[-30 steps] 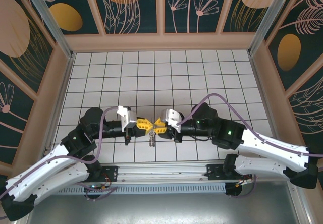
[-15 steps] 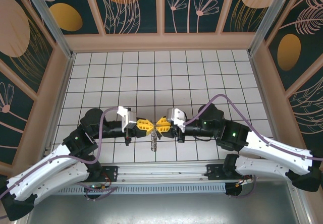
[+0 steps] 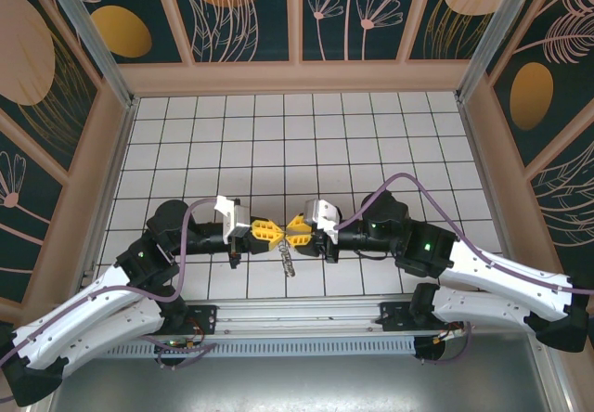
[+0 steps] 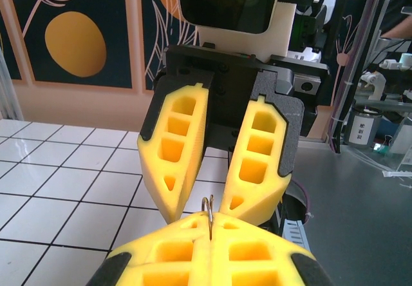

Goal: Put the keys on the keyring

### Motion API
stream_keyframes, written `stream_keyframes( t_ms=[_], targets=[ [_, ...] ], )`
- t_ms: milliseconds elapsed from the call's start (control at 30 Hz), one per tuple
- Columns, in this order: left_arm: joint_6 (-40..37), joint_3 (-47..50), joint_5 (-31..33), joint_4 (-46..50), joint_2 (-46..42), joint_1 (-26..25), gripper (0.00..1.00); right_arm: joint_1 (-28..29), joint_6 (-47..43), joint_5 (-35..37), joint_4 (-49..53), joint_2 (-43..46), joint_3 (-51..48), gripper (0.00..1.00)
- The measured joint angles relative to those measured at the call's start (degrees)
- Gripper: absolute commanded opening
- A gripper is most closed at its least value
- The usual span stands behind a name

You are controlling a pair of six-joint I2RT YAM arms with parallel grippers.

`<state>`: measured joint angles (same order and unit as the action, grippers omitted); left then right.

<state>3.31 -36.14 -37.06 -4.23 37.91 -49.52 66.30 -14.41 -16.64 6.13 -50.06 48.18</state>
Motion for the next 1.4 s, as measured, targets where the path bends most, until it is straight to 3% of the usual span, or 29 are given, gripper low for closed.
stream_keyframes(
  t_ms=[100, 267, 567, 833, 1100, 1400],
  targets=[
    [0.0, 0.2, 0.0, -0.1, 0.0, 0.0, 0.00, 0.0, 0.0, -0.7, -0.4, 0.0, -0.1, 0.19],
    [0.0, 0.3, 0.0, -0.2, 0.0, 0.0, 0.00, -0.3, 0.5, -1.9, -1.2, 0.0, -0.3, 0.00],
    [-0.9, -0.3, 0.9, 1.6, 0.5, 0.0, 0.04, -0.4, 0.1, -1.1, -0.3, 0.0, -0.3, 0.00],
    [-6.2, -8.2, 5.6, 15.9, 6.0, 0.0, 0.10, -0.6, -1.8, 4.8, 8.0, -4.2, 4.6, 0.00],
    [-8.5, -11.1, 8.1, 22.8, 8.7, 0.0, 0.00, -0.6, -4.4, 6.8, 14.6, -8.3, 8.8, 0.00],
    [-8.1, -10.4, 7.8, 22.3, 9.2, 0.0, 0.00, -0.2, -5.2, 7.6, 17.0, -9.2, 9.9, 0.03]
  ],
)
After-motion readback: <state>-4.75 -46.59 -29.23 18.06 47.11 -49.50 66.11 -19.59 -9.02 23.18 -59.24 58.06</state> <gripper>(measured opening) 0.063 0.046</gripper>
